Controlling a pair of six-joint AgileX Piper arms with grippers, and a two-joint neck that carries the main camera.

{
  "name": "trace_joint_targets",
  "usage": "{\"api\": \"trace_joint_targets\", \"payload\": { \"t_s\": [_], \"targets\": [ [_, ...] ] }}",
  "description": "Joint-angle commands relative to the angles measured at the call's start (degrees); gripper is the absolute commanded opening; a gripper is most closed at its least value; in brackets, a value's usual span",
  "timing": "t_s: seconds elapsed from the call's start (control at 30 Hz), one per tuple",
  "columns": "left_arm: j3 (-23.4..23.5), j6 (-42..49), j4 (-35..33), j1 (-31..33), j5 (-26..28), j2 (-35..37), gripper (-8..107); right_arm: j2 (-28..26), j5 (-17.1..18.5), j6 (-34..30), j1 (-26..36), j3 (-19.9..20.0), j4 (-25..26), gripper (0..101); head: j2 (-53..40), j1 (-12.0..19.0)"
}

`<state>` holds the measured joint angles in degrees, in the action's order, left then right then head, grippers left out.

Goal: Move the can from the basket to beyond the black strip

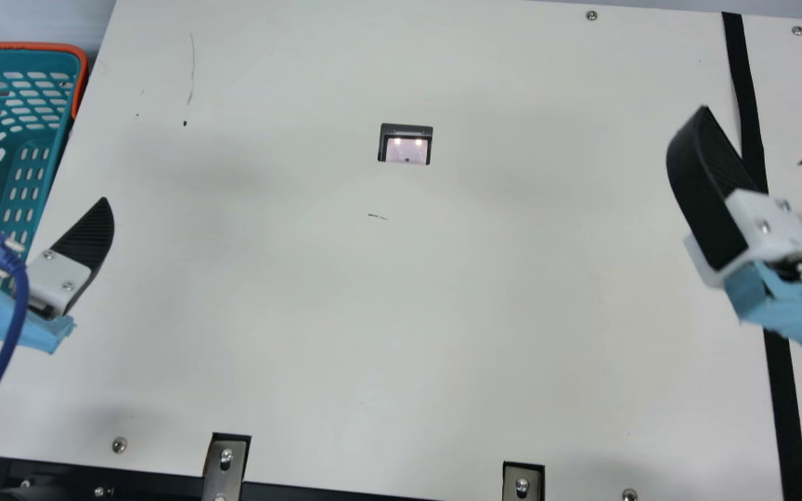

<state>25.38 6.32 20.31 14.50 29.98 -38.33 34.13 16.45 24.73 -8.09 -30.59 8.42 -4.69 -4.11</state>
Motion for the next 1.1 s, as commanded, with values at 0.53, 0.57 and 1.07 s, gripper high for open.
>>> {"api": "trace_joint_targets", "payload": {
  "t_s": [0.53,0.57,1.07],
  "targets": [
    [-3.5,-4.8,-6.5,0.6,0.6,9.2,90,-19.3,9.1,-4.5,3.1,8.2,-6.4,101,-0.3,0.5],
    [-3.9,-4.9,-7.3,0.5,1.0,10.2,90,-20.1,9.5,-4.4,3.2,8.6,-6.5,101,-0.3,0.5],
    [-9.4,-8.3,-14.1,-2.0,9.9,27.9,90,-27.4,10.5,-4.8,3.8,16.0,-8.2,101,-0.3,0.5]
  ]
}}
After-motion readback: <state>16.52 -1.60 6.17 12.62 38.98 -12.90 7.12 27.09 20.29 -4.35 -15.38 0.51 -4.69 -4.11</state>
